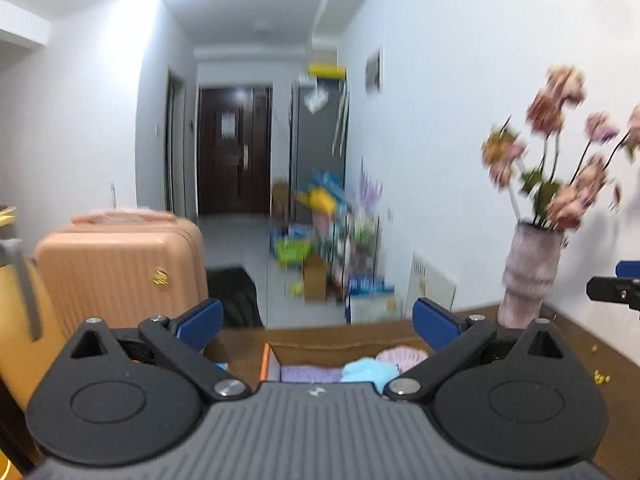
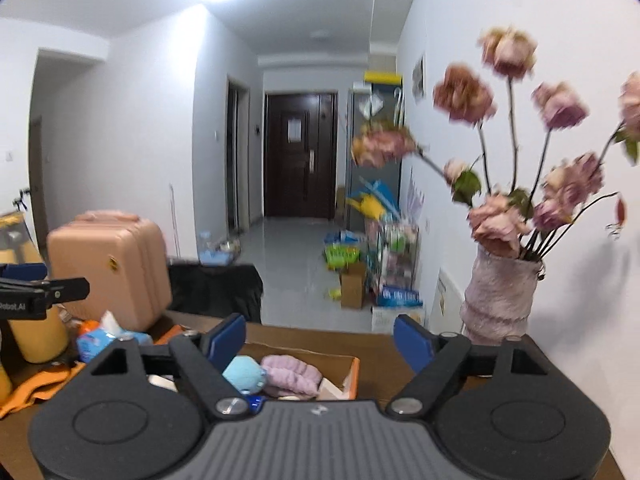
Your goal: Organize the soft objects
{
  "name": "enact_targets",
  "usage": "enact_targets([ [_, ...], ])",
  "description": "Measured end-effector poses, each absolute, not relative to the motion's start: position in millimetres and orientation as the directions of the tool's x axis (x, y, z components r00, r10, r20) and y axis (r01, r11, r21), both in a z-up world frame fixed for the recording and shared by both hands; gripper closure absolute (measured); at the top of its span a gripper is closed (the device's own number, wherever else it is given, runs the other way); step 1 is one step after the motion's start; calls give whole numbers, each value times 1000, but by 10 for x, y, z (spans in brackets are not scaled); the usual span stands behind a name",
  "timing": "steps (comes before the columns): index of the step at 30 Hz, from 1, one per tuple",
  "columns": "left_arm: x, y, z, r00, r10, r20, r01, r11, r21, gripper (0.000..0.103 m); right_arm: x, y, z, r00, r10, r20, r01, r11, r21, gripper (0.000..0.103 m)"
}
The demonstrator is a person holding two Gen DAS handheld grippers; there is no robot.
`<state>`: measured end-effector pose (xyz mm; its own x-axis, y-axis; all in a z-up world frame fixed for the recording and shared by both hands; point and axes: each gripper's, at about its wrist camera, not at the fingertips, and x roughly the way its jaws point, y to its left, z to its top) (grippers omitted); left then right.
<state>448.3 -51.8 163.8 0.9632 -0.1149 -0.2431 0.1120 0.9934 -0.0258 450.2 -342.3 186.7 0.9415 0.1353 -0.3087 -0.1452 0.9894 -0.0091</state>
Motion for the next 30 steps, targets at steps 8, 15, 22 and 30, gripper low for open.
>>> enact_targets([
  [8, 3708, -313, 1557, 980, -98, -172, 92, 995, -46, 0, 3570, -3128, 1689, 978, 154, -140, -163, 985, -58, 11],
  [15, 3044, -141, 1360, 987, -88, -131, 83, 996, -41, 0, 3063, -3009, 1471, 979, 174, -103, -182, 981, -66, 5],
  [22, 2097, -113, 835, 988, -45, -147, 54, 997, 54, 0, 2185, -2961, 967, 982, 130, -136, -135, 990, -28, 4],
  [30, 975, -77, 357, 982, -24, -188, 33, 998, 46, 0, 1057, -2732, 330, 960, 216, -176, -209, 976, 57, 0],
])
